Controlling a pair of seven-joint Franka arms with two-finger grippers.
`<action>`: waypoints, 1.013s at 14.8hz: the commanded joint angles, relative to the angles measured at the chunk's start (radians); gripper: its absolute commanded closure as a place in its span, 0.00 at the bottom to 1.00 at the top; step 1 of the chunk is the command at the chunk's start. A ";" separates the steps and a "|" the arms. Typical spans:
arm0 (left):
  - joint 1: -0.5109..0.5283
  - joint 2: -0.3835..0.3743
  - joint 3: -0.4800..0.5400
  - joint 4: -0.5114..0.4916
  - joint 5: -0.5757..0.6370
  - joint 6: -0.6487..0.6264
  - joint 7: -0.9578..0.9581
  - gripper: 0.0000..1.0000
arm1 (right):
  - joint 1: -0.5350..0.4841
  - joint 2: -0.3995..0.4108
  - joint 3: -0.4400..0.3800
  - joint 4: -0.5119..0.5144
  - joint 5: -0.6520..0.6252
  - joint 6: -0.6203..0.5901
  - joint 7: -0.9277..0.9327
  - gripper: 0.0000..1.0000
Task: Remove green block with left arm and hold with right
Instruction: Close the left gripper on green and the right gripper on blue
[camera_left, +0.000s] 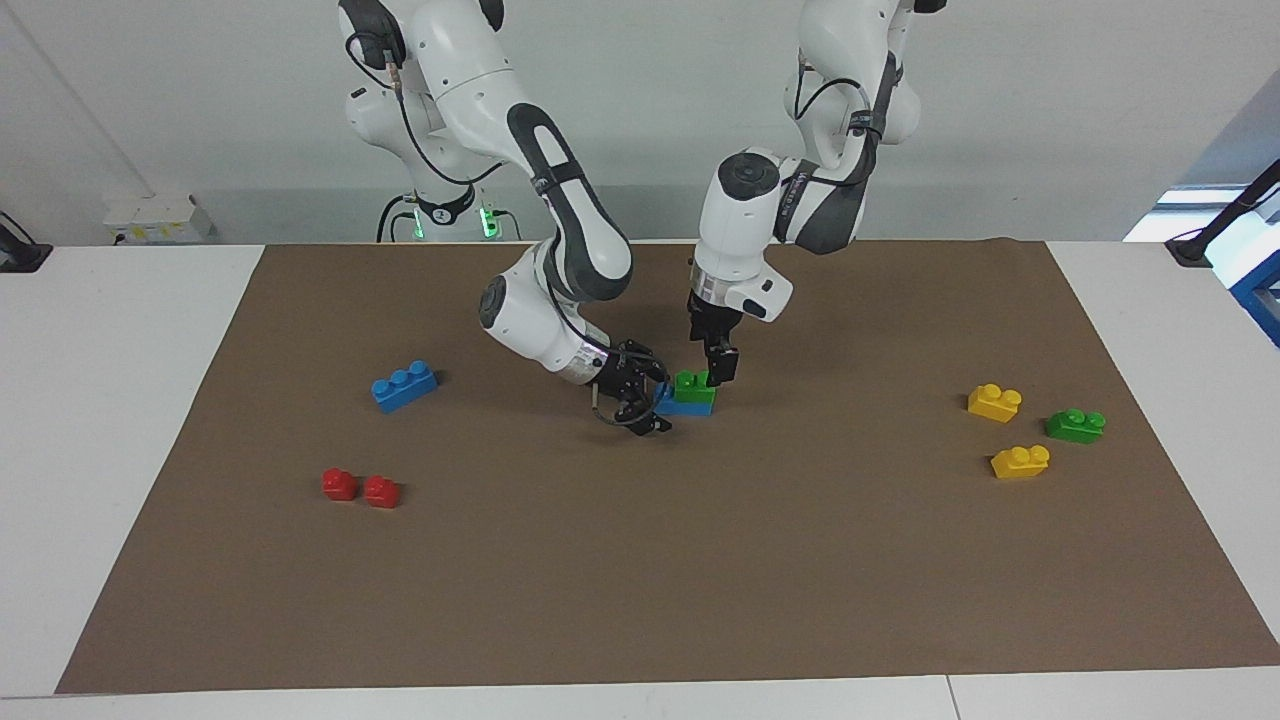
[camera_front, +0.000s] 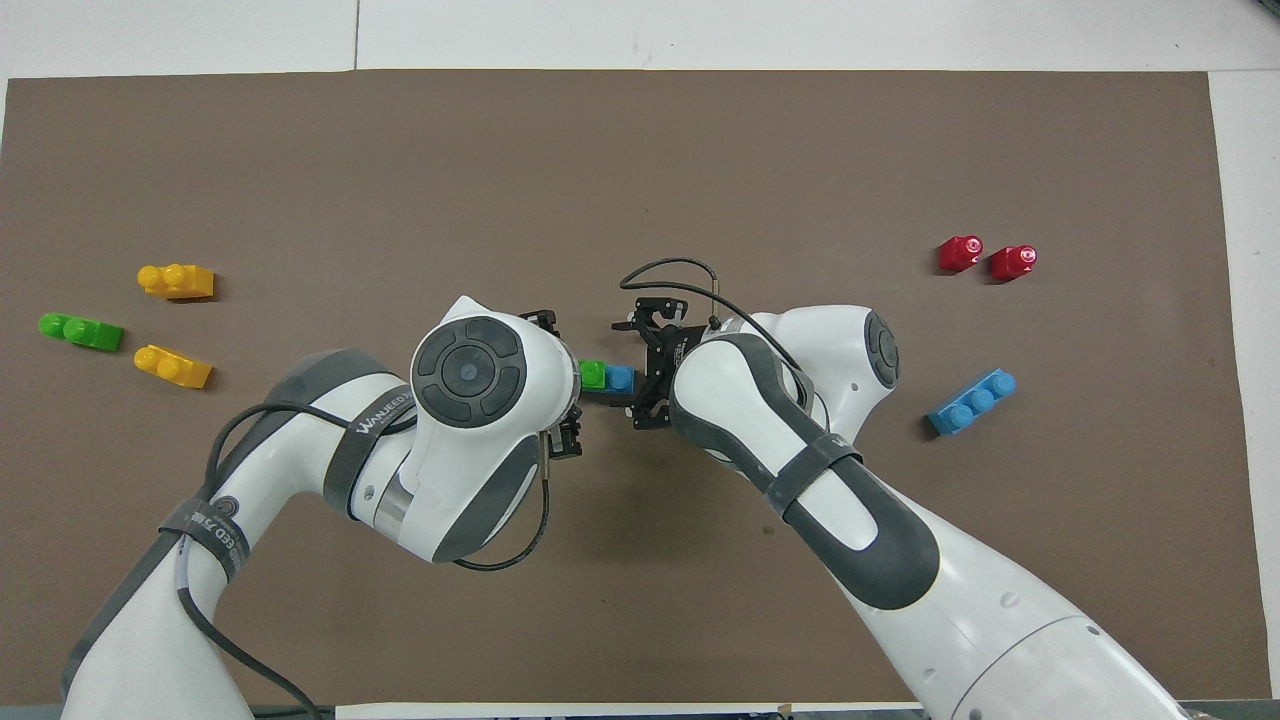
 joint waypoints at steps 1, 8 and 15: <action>-0.023 0.026 0.016 0.022 -0.011 0.018 -0.021 0.00 | 0.018 0.017 -0.001 0.017 0.036 0.027 -0.039 0.00; -0.023 0.097 0.017 0.073 0.000 0.027 -0.024 0.00 | 0.031 0.020 -0.001 0.017 0.036 0.046 -0.059 0.62; -0.018 0.103 0.017 0.059 0.000 0.047 -0.018 0.00 | 0.046 0.019 -0.001 0.017 0.036 0.049 -0.099 1.00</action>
